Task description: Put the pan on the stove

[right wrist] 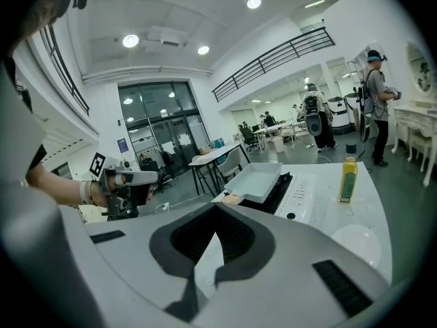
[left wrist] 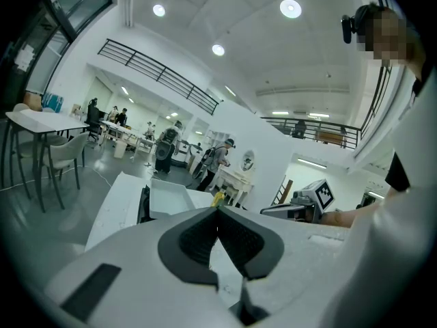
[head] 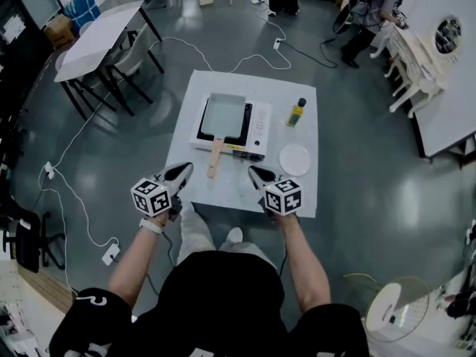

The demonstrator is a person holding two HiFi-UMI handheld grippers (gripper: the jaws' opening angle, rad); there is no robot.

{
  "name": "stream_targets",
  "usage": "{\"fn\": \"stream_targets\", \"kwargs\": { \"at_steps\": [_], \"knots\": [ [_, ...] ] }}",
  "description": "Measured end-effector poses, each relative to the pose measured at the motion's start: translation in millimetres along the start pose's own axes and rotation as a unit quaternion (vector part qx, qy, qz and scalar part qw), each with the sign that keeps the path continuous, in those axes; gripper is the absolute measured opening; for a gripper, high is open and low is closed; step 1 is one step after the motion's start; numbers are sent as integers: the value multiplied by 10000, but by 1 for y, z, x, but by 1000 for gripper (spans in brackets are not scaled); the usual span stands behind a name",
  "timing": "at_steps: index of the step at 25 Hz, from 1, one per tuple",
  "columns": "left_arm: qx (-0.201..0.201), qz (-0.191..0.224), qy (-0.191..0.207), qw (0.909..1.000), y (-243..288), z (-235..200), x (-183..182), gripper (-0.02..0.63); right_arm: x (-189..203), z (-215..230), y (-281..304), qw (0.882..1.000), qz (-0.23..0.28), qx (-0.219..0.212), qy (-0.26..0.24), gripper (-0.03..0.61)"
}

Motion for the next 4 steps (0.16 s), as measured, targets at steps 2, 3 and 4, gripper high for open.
{"fn": "stream_targets", "kwargs": {
  "at_steps": [2, 3, 4],
  "knots": [
    [-9, -3, 3, 10000, -1, 0, 1, -2, 0, -2, -1, 10000, -15, -4, -2, -3],
    [-13, -5, 2, 10000, -1, 0, 1, -2, 0, -2, -1, 10000, -20, -5, -2, -3],
    [-17, -7, 1, 10000, -2, 0, 1, -2, 0, -3, -2, 10000, -24, -7, -1, -3]
  ]
}}
Point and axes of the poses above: the fingertips, and each gripper's own axes: y forward along the fingers, z to its right, x out of its underside, the point moved 5 cm from there along -y, backward along the fingers, and after that the axes turned 6 degrees about x, right-handed, at the moved point
